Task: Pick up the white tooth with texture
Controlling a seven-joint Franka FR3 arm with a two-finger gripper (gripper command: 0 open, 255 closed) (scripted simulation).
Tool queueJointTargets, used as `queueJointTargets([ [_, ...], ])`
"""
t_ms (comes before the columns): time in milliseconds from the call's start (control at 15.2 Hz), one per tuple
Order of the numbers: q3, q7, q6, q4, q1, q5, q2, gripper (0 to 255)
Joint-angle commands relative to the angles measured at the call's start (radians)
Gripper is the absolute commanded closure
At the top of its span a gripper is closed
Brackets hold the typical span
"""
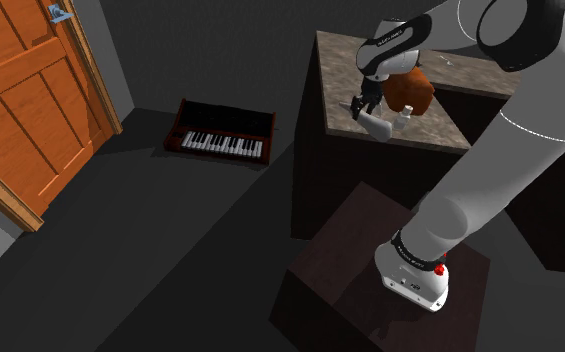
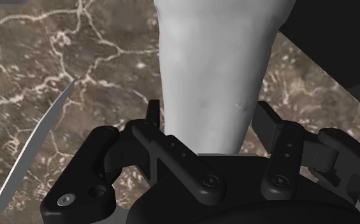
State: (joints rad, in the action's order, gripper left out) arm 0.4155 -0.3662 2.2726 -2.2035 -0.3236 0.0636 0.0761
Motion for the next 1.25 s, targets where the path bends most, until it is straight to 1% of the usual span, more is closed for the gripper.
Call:
queueJointTargets([
  [0,0.0,0.0,0.0,0.0,0.0,0.0,0.0,255],
  [66,0.0,-0.001,0.001,0.001,0.0,-0.001,0.003,255],
  [1056,-0.003,0.017,-0.197,0.103,0.007,0.038,-0.1,255],
  [1188,-0.003,0.017,-0.199,0.105,0.007,0.038,-0.1,255],
])
